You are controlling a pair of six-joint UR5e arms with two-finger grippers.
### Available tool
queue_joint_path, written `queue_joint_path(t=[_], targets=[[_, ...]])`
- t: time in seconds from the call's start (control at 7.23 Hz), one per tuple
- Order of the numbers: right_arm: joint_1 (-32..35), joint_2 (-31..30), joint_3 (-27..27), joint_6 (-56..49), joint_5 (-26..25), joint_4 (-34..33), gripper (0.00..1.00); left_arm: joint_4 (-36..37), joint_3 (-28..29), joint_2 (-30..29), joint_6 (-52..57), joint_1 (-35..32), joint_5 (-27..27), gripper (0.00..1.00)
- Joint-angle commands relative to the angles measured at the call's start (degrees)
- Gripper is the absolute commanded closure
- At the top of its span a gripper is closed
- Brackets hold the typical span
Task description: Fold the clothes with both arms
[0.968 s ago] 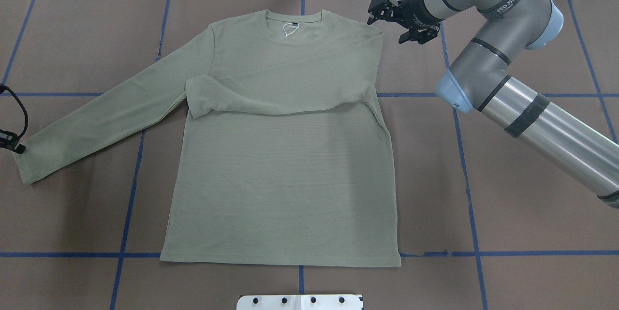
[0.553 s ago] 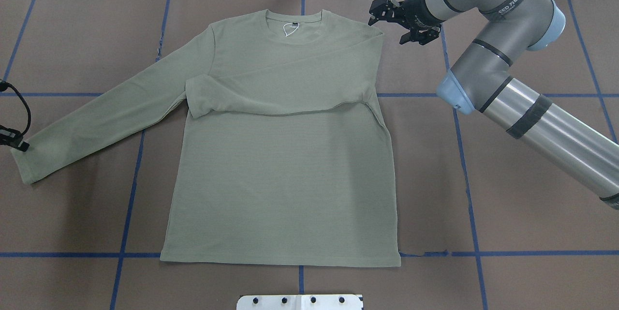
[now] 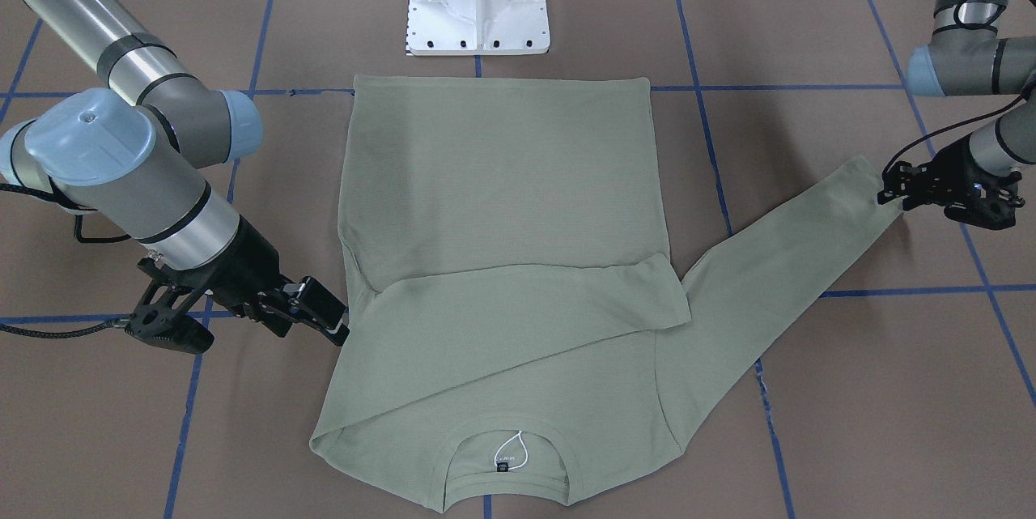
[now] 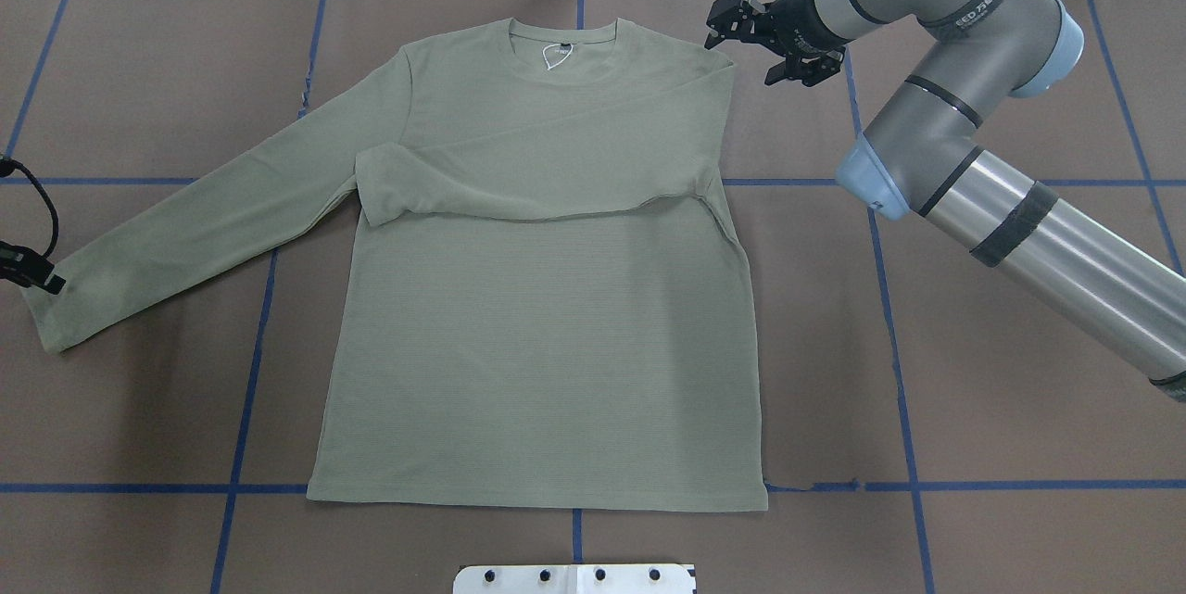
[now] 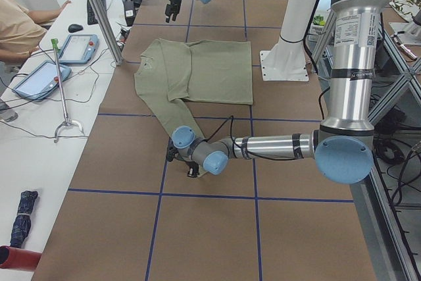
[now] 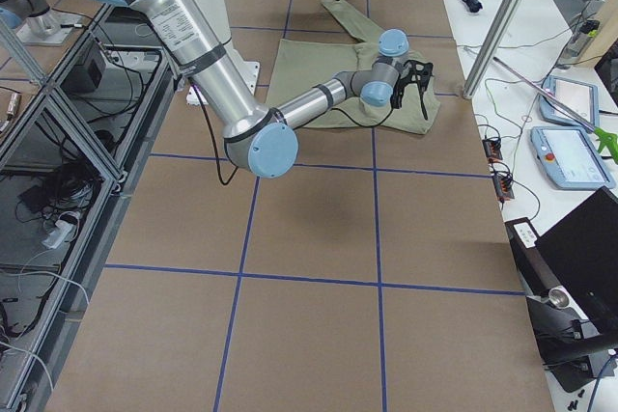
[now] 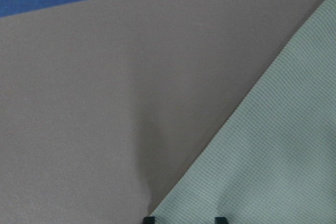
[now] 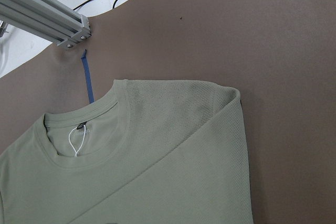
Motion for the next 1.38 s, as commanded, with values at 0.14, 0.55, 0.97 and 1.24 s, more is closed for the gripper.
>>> queue_joint_path(t=[0.14, 0.55, 0.97, 1.24], targets=[[-0.2, -0.1, 0.4, 0.3, 0.0, 0.0, 0.04, 0.1, -0.4, 0.3, 0.1, -0.2, 0.5, 0.48], [-0.2, -0.1, 1.4, 0.4, -0.1, 0.0, 0.04, 0.0, 0.0, 0.9, 0.1, -0.2, 0.6, 0.38], [-0.7, -0.2, 1.5, 0.5, -0.1, 0.0, 0.04, 0.0, 0.3, 0.9, 0.0, -0.2, 0.5, 0.35], [-0.7, -0.2, 1.5, 0.5, -0.2, 0.0, 0.04, 0.0, 0.8, 0.8, -0.3, -0.2, 0.0, 0.35]])
